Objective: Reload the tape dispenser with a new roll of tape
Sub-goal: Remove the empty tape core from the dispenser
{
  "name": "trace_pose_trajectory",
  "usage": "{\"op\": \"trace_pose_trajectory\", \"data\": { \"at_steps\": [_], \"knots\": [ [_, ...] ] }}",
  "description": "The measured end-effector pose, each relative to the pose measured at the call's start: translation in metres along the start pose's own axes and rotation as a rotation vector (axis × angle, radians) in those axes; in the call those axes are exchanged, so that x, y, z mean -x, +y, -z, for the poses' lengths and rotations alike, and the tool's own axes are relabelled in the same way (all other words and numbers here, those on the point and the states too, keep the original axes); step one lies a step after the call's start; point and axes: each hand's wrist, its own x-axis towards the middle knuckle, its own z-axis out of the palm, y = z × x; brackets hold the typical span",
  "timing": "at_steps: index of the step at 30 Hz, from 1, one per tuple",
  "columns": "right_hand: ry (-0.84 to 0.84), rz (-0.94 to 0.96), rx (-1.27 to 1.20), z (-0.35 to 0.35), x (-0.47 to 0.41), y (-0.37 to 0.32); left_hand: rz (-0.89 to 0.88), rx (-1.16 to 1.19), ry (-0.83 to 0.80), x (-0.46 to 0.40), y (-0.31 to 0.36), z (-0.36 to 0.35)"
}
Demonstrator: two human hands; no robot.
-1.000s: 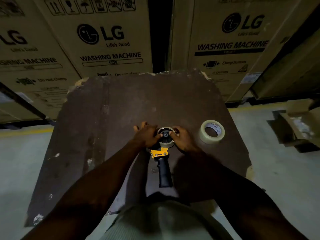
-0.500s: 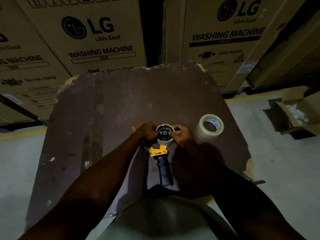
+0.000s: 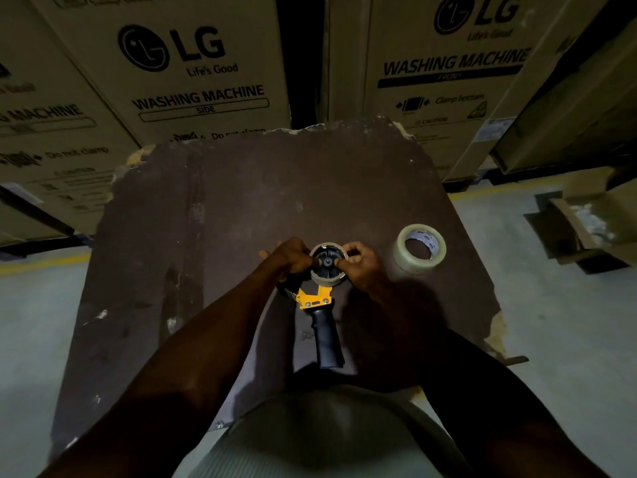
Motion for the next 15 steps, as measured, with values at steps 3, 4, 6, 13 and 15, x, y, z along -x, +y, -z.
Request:
{"op": "trace_pose_trajectory", "data": {
  "at_steps": [3,4,6,13,15],
  "knots": [
    [-0.012,-0.029,0.007,-0.001,-0.007,0.007,-0.006,-0.020,0.000,0.002,0.003,0.001],
    [-0.020,-0.043,0.003,-0.002,-0.011,0.012,-0.005,-0.029,0.000,0.002,0.003,0.001],
    [-0.037,-0.061,-0.020,-0.005,-0.016,0.017,-0.010,-0.057,0.007,0.003,0.003,0.002],
    [-0.047,-0.117,-0.063,-0.002,-0.006,-0.002,-0.053,-0.019,-0.078,0.002,-0.002,0.010],
    [-0.061,-0.125,-0.089,-0.001,-0.003,-0.005,-0.070,0.016,-0.120,0.004,-0.002,0.013]
  ]
}}
